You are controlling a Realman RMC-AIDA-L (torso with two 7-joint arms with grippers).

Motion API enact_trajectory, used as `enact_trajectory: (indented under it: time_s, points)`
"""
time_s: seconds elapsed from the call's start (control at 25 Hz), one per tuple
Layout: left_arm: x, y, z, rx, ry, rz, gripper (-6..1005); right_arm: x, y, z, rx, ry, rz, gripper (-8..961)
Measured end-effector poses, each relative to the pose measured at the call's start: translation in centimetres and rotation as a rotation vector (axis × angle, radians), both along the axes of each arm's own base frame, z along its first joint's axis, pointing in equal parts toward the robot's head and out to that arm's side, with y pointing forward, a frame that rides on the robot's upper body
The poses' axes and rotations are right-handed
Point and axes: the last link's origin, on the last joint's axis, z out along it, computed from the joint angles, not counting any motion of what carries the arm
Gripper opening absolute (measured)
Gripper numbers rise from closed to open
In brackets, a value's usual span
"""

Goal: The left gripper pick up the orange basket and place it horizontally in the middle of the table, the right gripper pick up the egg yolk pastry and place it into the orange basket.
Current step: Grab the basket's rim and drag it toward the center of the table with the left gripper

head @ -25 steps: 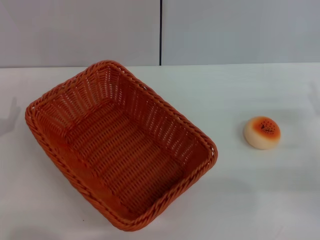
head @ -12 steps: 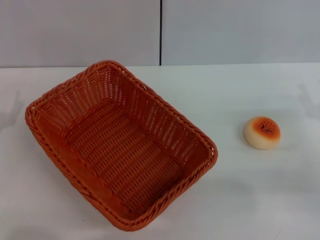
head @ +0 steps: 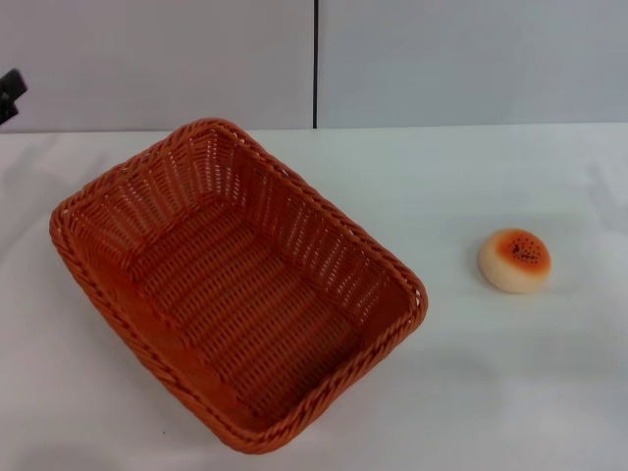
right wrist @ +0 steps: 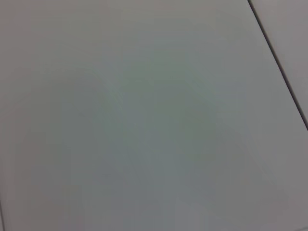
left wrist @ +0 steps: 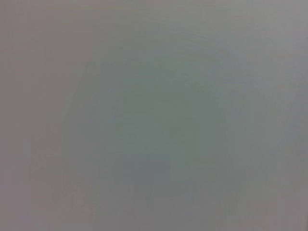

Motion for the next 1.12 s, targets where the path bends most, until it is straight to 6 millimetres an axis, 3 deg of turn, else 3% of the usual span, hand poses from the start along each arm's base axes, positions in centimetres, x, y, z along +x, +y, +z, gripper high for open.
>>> enact_trajectory:
  time_s: [0.16,0.44,0.8,1.12]
  points:
    - [3.3,1.0,2.0,-0.199,0.122,0.002,809,0.1,0.0,0.0,0.004,0.006,-0.010,641]
    - [6.7,1.9,2.3,-0.409,0.298,0.044,809,0.1,0.0,-0.1,0.005,0.011,-0.012,641]
    - [10.2,3.3,0.3,-0.556,0.500,0.104,809,0.1,-0.2,-0.2,0.005,0.017,-0.014,641]
    - [10.6,4.4,-2.2,-0.601,0.577,0.123,809,0.2,-0.3,-0.2,0.006,0.019,-0.016,642]
